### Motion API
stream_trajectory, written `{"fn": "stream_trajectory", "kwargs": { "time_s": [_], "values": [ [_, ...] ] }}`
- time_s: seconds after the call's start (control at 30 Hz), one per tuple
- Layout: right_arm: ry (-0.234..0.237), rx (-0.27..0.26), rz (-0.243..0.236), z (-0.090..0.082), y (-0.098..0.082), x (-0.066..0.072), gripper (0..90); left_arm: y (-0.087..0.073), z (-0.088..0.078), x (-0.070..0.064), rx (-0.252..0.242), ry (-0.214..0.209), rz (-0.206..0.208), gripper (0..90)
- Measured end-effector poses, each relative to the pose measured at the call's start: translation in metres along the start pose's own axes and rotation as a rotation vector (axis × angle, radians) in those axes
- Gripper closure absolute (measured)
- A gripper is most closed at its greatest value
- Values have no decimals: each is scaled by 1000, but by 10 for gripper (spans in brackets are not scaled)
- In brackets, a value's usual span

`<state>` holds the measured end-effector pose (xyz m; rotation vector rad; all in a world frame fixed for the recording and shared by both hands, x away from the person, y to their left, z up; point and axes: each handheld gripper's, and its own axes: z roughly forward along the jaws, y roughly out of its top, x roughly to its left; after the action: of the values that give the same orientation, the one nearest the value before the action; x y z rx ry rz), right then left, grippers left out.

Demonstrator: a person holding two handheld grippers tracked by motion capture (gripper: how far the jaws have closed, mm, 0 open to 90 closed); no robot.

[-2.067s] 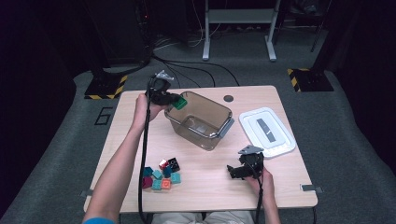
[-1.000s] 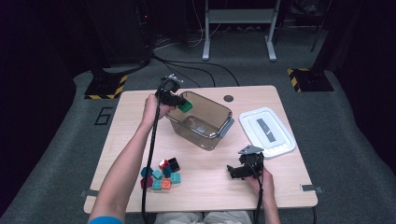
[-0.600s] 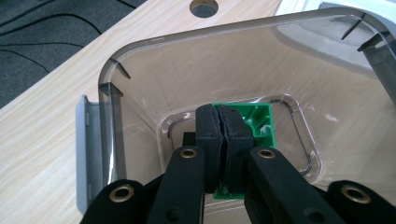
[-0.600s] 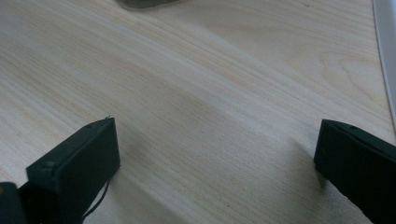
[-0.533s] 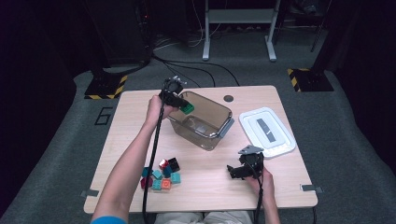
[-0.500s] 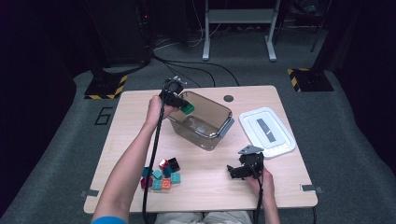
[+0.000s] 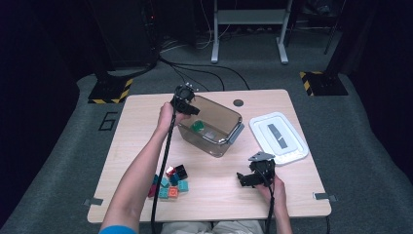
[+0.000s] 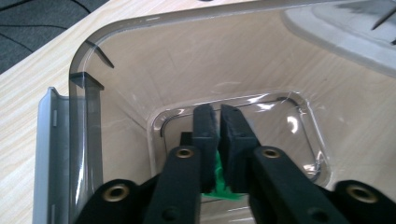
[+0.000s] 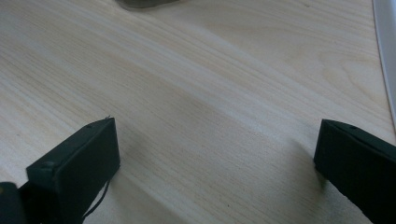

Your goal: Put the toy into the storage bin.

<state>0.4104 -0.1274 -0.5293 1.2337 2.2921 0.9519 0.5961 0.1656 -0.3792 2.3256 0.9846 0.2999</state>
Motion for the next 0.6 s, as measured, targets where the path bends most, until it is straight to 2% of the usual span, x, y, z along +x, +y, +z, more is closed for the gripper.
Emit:
{"fn": "stream_trajectory", "kwargs": {
  "time_s": [0.1,0.17,0.37,0.6],
  "values": [
    [-1,0,-1,0,0,0,0,0,-3,-1,-2,-5,-8,638],
    [0,0,-1,0,0,0,0,-1,-9,-4,-18,11,-17,529],
    [-3,0,0,0,0,0,0,-12,-38,-9,-80,36,-17,281],
    [-3,2,3,0,0,0,0,-31,-71,-12,-136,54,2,179]
  ]
}}
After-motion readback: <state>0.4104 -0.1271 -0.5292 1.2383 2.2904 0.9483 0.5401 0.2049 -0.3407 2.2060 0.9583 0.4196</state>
